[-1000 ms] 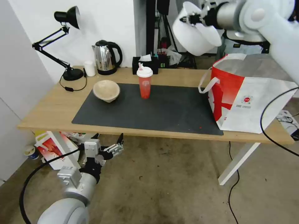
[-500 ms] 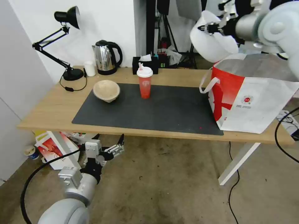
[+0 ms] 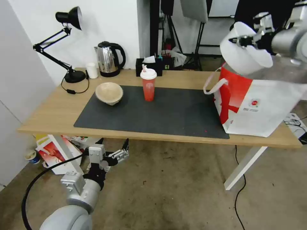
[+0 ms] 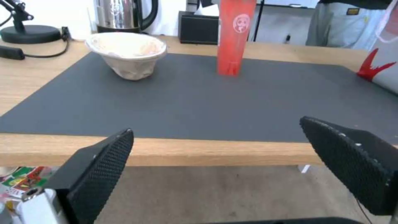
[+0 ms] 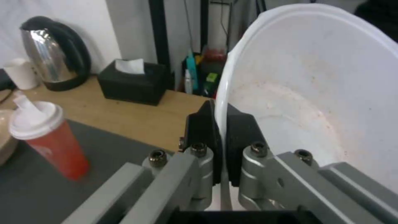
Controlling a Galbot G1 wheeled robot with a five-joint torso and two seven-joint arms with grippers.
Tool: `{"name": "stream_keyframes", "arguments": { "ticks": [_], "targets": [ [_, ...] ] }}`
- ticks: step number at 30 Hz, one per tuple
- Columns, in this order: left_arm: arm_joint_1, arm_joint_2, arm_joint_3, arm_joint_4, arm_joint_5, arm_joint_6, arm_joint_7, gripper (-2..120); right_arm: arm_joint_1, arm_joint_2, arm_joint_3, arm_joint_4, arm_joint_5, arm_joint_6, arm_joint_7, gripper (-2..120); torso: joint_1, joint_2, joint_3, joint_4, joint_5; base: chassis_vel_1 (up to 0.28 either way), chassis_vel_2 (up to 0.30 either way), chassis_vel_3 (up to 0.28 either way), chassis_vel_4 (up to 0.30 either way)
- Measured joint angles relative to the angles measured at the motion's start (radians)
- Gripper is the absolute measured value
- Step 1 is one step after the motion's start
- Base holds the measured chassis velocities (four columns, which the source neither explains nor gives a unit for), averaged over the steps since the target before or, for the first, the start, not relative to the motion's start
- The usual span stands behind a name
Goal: Pick up the trash from the table and place it into the takeout bag.
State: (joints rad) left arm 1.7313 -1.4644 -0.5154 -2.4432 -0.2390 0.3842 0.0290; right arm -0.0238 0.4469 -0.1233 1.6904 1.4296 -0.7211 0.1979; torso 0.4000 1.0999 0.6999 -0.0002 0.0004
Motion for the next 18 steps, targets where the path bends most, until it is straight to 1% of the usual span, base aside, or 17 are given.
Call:
{"name": "stream_keyframes", "arguments": {
  "ticks": [5, 18],
  "targets": [
    [0.004, 0.002, 0.000, -0.002, 0.000, 0.000, 0.000, 100, -0.050, -0.016, 0.037, -0.011, -0.008, 0.000, -0.005, 0, 0.000, 0.000, 0.000, 0.0002, -0.0001, 0.000, 0.000, 0.000, 0.000],
    [0.000, 0.005, -0.003, -0.005, -0.001, 0.000, 0.001, 100, -0.055, -0.018, 0.045, -0.012, -0.013, 0.001, -0.009, 0, 0.000, 0.000, 0.000, 0.0002, -0.0004, 0.000, 0.000, 0.000, 0.000]
  ]
}}
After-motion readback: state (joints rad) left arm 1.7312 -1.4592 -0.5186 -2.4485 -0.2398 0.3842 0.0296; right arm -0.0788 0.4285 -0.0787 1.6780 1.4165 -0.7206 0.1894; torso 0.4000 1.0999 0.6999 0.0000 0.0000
